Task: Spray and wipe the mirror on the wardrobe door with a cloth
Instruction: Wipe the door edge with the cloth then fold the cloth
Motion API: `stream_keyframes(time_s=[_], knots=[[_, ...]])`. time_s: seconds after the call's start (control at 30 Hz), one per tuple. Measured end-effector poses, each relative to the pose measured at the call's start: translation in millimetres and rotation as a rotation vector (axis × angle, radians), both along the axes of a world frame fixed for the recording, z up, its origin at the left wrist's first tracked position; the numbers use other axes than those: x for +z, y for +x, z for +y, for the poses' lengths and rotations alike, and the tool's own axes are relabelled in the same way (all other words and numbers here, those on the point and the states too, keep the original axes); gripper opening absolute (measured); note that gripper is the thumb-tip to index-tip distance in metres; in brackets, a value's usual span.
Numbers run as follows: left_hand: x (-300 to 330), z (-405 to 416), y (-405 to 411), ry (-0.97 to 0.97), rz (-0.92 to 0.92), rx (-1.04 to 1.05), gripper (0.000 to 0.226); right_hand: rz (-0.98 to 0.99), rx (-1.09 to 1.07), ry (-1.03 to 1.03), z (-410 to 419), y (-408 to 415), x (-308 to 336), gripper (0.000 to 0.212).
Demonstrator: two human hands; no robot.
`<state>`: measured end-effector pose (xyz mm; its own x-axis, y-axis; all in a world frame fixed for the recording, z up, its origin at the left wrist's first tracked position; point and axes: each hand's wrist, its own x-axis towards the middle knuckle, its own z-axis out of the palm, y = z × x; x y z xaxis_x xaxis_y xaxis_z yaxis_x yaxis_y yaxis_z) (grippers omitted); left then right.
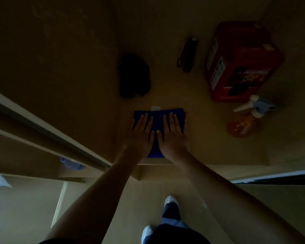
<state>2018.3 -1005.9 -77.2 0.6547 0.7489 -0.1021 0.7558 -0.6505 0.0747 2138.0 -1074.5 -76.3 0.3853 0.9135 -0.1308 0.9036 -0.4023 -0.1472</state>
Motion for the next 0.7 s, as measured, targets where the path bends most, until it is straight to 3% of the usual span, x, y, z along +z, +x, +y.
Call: stream_keyframes(time_s=[0.1,0.23,0.43,0.6,0.7], knots=[[5,19,-3,0.066,0.079,0.002,0.075,-0.045,0.03,-0.027,20,-8,2,0.065],[6,40,1,0.045,0.155,0.074,0.064,-0.07,0.057,-0.04,47,-12,3,0.064],[-1,49,-8,-0.039,-0.036,0.111,0.081,-0.023,0.083,-0.017,60,-13,5,0.064],[-3,51,-7,-0.046,-0.103,0.123,0.079,-0.097,0.124,-0.08,65,-11,13,0.064],[2,49,-4,-0.058,-0.153,0.149,0.082,-0.002,0.141,-0.025,67,-12,13,0.06]])
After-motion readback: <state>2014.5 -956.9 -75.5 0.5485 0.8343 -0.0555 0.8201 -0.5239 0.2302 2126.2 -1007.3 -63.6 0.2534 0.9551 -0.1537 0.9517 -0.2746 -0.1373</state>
